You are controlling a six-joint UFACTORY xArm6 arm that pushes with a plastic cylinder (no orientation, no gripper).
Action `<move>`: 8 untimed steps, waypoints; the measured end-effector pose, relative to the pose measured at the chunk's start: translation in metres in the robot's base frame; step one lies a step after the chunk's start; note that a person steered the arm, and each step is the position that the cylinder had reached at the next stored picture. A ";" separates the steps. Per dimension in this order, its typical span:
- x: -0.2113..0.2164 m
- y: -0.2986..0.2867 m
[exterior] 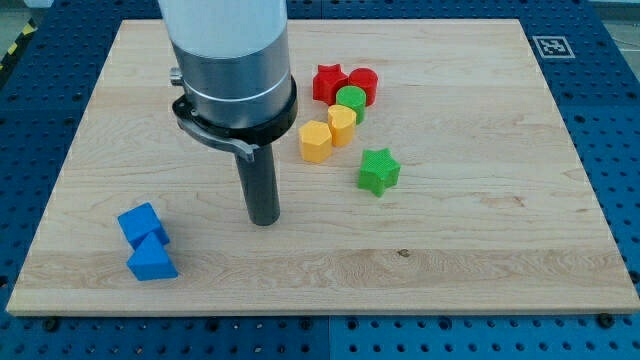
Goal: Move the green star bottom of the green circle
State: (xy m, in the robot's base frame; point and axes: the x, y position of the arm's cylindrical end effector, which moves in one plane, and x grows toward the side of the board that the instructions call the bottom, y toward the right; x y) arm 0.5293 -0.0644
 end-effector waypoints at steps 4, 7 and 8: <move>-0.079 0.025; -0.013 0.135; -0.051 0.138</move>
State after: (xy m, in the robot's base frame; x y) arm 0.4787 0.0733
